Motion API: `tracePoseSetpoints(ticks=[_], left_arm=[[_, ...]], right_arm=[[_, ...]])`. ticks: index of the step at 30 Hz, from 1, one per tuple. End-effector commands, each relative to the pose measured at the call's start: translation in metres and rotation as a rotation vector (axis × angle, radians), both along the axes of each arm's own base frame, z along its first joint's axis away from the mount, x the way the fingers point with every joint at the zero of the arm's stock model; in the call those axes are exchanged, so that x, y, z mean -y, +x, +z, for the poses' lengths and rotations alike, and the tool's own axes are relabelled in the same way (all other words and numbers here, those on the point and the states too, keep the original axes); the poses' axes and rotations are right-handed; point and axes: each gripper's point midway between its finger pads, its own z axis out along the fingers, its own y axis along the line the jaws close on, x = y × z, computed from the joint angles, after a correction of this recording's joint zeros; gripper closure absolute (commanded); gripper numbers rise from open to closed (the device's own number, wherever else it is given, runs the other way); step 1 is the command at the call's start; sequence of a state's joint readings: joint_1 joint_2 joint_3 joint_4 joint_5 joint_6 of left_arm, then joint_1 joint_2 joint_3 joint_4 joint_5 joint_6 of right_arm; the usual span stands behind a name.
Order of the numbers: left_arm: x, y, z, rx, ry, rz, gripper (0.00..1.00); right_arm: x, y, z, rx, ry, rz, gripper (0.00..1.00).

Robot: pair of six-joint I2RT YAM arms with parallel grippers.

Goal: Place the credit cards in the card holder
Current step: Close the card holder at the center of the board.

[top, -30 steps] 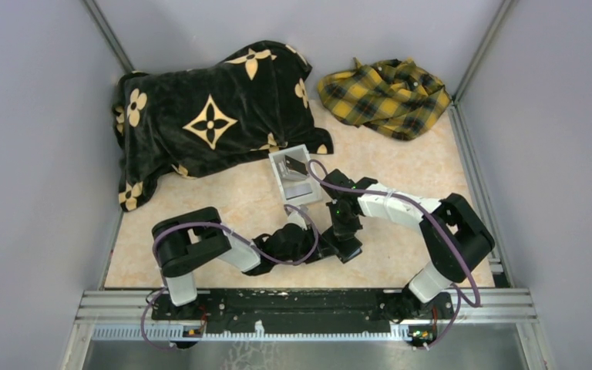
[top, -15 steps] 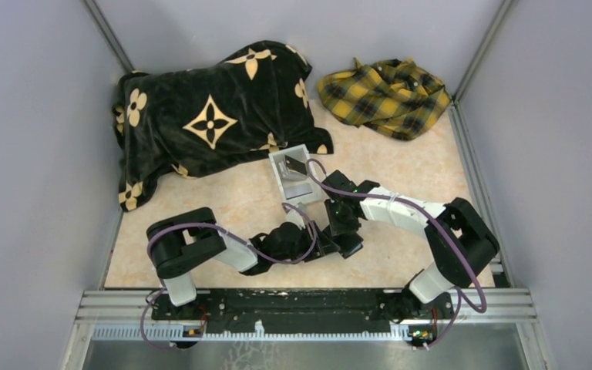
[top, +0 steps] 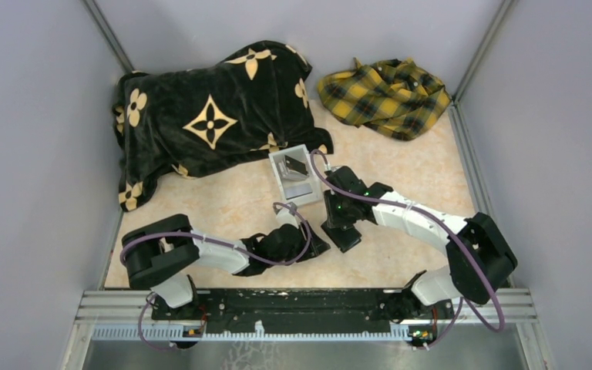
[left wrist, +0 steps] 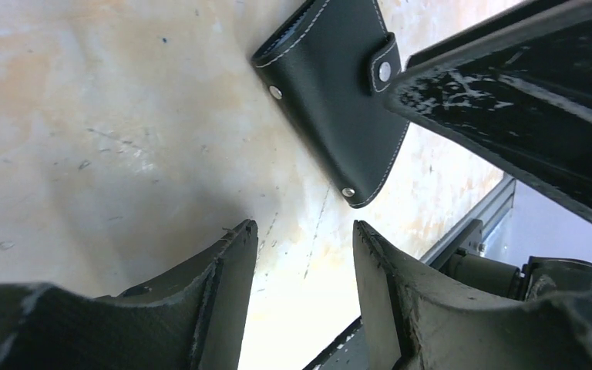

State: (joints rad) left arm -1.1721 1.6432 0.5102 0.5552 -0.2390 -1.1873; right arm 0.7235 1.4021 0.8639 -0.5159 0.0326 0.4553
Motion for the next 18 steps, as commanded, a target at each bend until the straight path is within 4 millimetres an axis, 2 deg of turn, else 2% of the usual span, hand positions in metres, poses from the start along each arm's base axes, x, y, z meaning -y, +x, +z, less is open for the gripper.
tracePoseSetpoints(ticks=[1, 4, 7, 9, 10, 18], left_arm=[[-0.067, -0.016, -0.064, -0.053, 0.354, 0.021, 0.42], [-0.063, -0.015, -0.06, -0.046, 0.362, 0.022, 0.42], [-0.06, -0.014, -0.058, -0.036, 0.375, 0.025, 0.43], [-0.059, -0.013, -0.057, -0.027, 0.39, 0.024, 0.43], [-0.06, -0.013, -0.057, -0.024, 0.399, 0.025, 0.44], [-0.067, -0.009, -0.049, 0.005, 0.414, 0.045, 0.45]], right_arm=[[-0.011, 0.007, 0.026, 0.071, 0.094, 0.014, 0.71], [-0.006, 0.008, 0.032, 0.104, 0.103, -0.017, 0.74], [0.0, 0.012, 0.036, 0.159, 0.129, -0.072, 0.85], [0.003, 0.014, 0.036, 0.189, 0.153, -0.113, 0.96], [0.004, 0.014, 0.034, 0.199, 0.166, -0.129, 0.98], [0.011, 0.021, 0.043, 0.293, 0.44, -0.281, 1.0]])
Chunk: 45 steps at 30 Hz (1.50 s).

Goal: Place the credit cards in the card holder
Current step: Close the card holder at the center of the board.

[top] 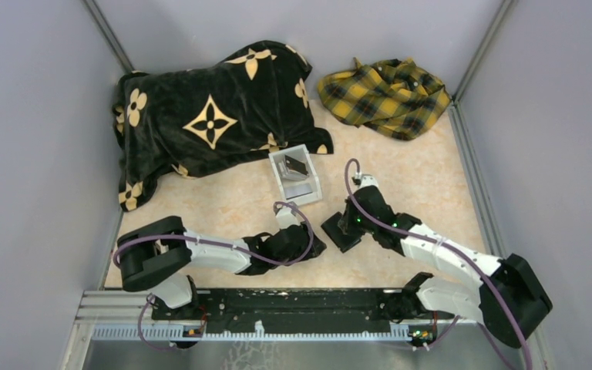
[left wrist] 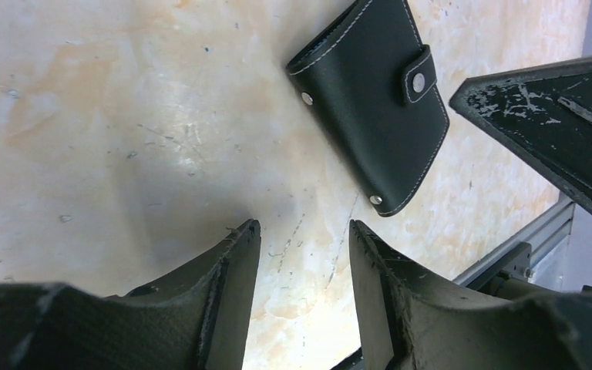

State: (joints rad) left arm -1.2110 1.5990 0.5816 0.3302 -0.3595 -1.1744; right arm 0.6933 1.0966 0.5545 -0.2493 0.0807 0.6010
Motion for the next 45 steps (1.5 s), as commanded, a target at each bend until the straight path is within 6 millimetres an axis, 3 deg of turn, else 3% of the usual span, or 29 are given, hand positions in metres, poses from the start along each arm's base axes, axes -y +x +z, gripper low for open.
tracePoseSetpoints(ticks=[1, 10, 21, 26, 31, 34, 39, 45], left_arm=[[-0.056, -0.011, -0.048, -0.031, 0.279, -0.001, 0.45], [-0.055, -0.008, -0.042, -0.01, 0.296, -0.005, 0.46], [-0.055, -0.008, -0.043, -0.012, 0.308, -0.006, 0.46], [-0.054, -0.01, -0.05, -0.024, 0.315, -0.01, 0.46], [-0.052, -0.012, -0.062, -0.043, 0.321, -0.018, 0.46], [-0.052, -0.015, -0.072, -0.062, 0.333, -0.026, 0.46], [-0.054, -0.015, -0.07, -0.063, 0.331, -0.021, 0.47], [-0.057, -0.009, -0.053, -0.027, 0.315, 0.012, 0.46]], right_arm=[[-0.007, 0.025, 0.038, 0.135, 0.264, -0.118, 1.0], [-0.001, 0.022, 0.039, 0.109, 0.569, -0.184, 1.0], [-0.005, 0.019, 0.062, 0.09, 0.787, -0.173, 1.0], [-0.002, 0.018, 0.034, 0.041, 0.761, -0.202, 1.0], [0.008, 0.014, -0.024, -0.063, 0.681, -0.285, 1.0], [0.01, 0.013, -0.046, -0.104, 0.676, -0.309, 1.0], [-0.008, 0.021, -0.023, -0.08, 0.779, -0.228, 1.0], [-0.015, 0.041, 0.045, 0.067, 0.733, -0.109, 1.0]])
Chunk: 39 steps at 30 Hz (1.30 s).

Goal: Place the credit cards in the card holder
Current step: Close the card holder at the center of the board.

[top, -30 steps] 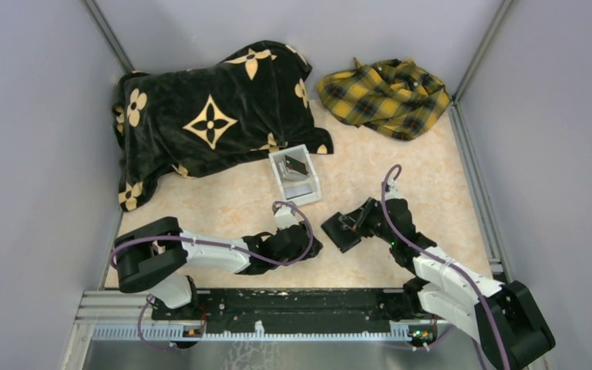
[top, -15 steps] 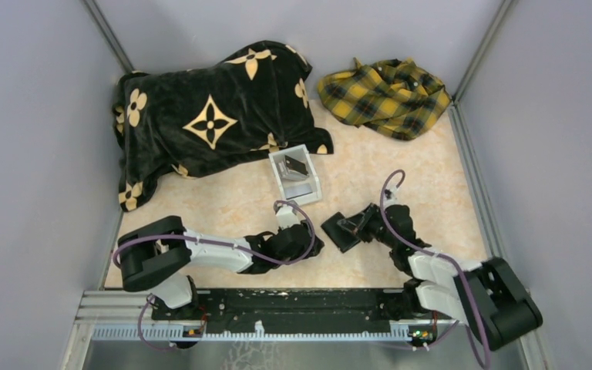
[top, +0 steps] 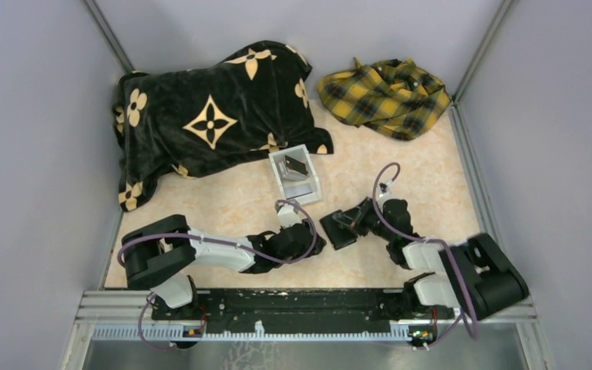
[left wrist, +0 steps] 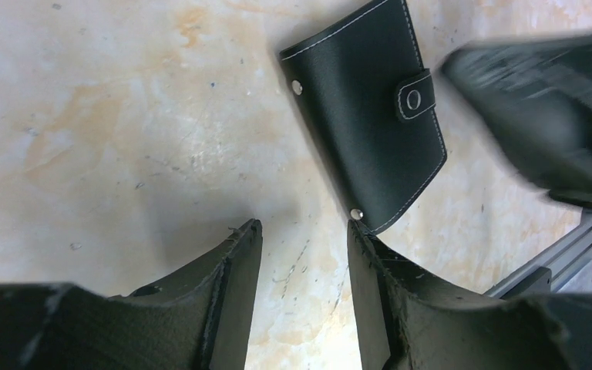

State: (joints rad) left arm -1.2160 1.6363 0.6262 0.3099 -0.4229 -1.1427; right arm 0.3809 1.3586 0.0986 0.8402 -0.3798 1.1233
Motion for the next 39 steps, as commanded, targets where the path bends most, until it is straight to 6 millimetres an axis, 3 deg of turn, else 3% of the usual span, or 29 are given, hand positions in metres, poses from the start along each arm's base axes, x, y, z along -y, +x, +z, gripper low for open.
tracePoseSetpoints(ticks=[1, 5, 9, 17, 22, 31, 39], left_arm=[[-0.06, -0.02, -0.05, -0.076, 0.265, -0.002, 0.46], [-0.055, -0.016, -0.041, -0.061, 0.253, 0.001, 0.46], [-0.054, -0.013, -0.034, -0.044, 0.251, 0.009, 0.46], [-0.06, -0.007, -0.031, -0.019, 0.265, 0.034, 0.43], [-0.058, -0.005, -0.04, -0.025, 0.299, 0.039, 0.44], [-0.06, 0.003, -0.066, -0.077, 0.378, 0.06, 0.45], [-0.066, 0.005, -0.08, -0.104, 0.42, 0.064, 0.45]], right_arm=[[-0.007, 0.027, 0.077, 0.222, -0.027, 0.046, 1.0], [-0.008, 0.029, 0.109, 0.282, -0.05, 0.066, 1.0], [0.006, 0.033, 0.112, 0.307, -0.15, 0.02, 1.0], [0.066, 0.041, 0.073, 0.251, -0.553, -0.115, 0.95], [0.093, 0.036, 0.047, 0.164, -0.717, -0.143, 1.0], [0.09, 0.018, 0.007, 0.068, -0.813, -0.063, 1.0], [0.081, 0.004, -0.01, 0.043, -0.836, -0.011, 1.0]])
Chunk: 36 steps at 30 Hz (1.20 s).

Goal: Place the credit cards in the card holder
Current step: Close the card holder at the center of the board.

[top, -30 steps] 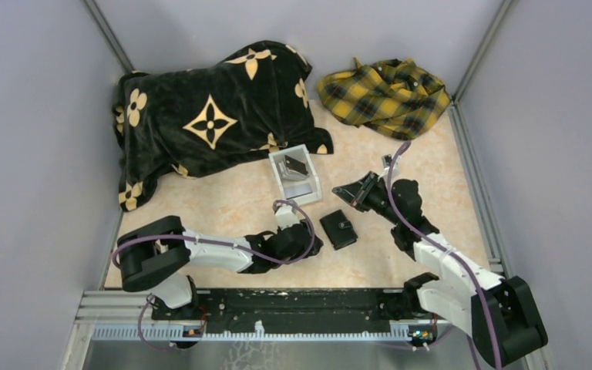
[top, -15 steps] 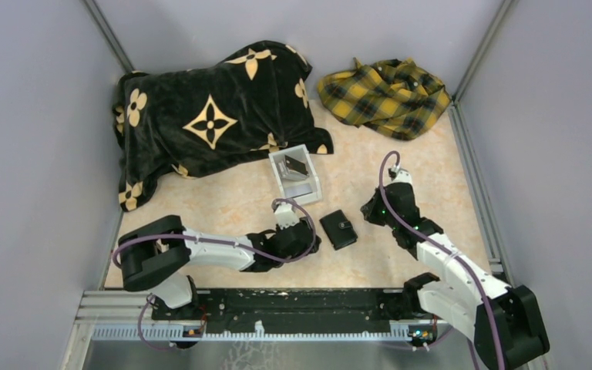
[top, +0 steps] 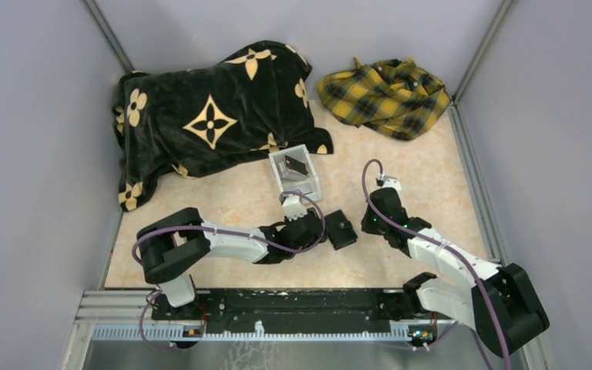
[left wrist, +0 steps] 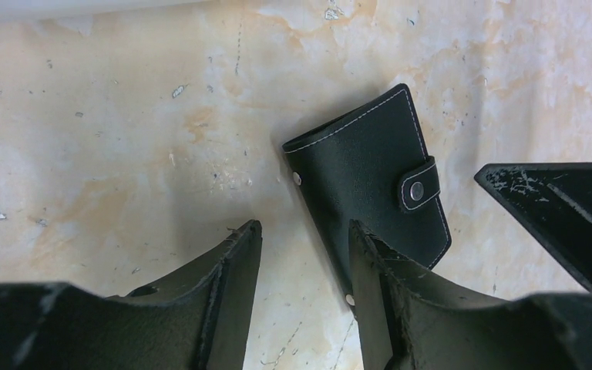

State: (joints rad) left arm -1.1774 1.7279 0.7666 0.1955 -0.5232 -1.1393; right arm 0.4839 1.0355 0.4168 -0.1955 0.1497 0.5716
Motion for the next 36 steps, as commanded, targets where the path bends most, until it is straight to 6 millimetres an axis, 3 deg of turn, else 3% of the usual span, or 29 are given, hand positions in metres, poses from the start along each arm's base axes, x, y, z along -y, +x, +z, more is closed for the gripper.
tracePoseSetpoints(ticks=[1, 7, 17, 25, 36], left_arm=[[-0.07, -0.033, -0.078, -0.166, 0.327, -0.03, 0.46], [-0.08, -0.036, -0.076, -0.172, 0.305, -0.001, 0.49], [-0.086, -0.041, -0.086, -0.199, 0.329, 0.006, 0.7], [-0.084, -0.037, -0.094, -0.2, 0.365, 0.004, 0.78], [-0.094, -0.037, -0.093, -0.198, 0.368, 0.027, 0.78]], right_arm=[[-0.001, 0.0, -0.002, 0.011, -0.022, -0.002, 1.0], [-0.004, -0.008, -0.01, -0.015, -0.032, 0.009, 1.0], [-0.02, -0.016, -0.013, -0.03, -0.052, 0.041, 1.0], [-0.034, -0.026, -0.013, -0.03, -0.06, 0.07, 1.0], [-0.055, -0.031, -0.009, -0.028, -0.057, 0.105, 1.0]])
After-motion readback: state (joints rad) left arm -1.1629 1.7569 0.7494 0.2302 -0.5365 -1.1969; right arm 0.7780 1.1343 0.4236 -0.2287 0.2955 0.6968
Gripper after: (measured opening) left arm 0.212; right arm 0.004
